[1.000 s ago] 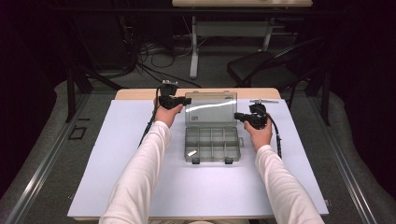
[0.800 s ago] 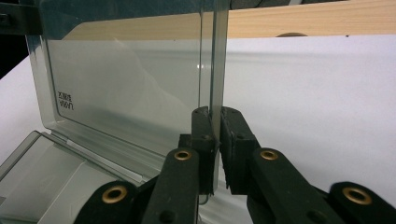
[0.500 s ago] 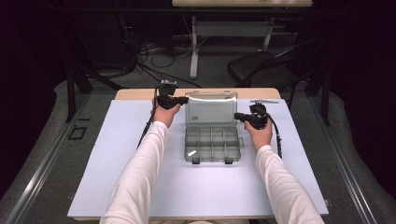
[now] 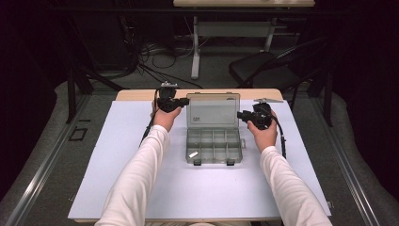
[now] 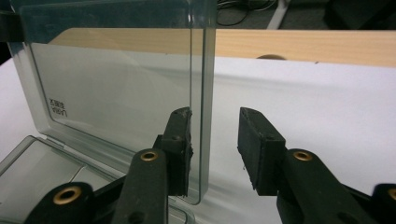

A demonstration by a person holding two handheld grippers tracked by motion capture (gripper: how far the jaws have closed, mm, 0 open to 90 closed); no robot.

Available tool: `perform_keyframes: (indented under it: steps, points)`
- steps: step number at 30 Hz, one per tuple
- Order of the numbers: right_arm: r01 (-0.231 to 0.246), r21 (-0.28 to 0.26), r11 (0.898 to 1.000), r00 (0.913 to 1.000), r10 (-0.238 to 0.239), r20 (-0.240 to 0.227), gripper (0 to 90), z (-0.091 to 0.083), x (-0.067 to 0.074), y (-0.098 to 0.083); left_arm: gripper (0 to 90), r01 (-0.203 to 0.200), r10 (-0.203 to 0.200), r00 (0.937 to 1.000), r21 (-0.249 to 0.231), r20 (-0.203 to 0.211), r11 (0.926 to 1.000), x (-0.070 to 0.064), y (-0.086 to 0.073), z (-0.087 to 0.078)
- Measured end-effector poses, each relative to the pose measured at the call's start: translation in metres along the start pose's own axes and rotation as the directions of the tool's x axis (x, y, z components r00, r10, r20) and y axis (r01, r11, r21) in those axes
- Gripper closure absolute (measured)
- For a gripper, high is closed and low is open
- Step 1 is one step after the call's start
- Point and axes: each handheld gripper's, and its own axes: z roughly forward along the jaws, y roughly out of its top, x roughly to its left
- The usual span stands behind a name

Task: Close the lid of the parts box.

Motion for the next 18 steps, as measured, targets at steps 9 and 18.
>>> perform_keyframes:
  steps: [9, 18]
  points:
    - [0.042, 0.002, 0.999, 0.9990, -0.042, 0.017, 90.0, -0.016, 0.018, 0.011, 83.0, -0.047, 0.047, 0.9988, -0.042, 0.014, 0.9980, -0.005, -0.006, -0.009]
    - [0.057, 0.038, 0.998, 0.9979, -0.058, 0.027, 90.0, -0.024, 0.027, 0.019, 83.3, -0.085, 0.085, 0.9963, -0.069, -0.004, 0.9939, -0.013, -0.012, -0.018]
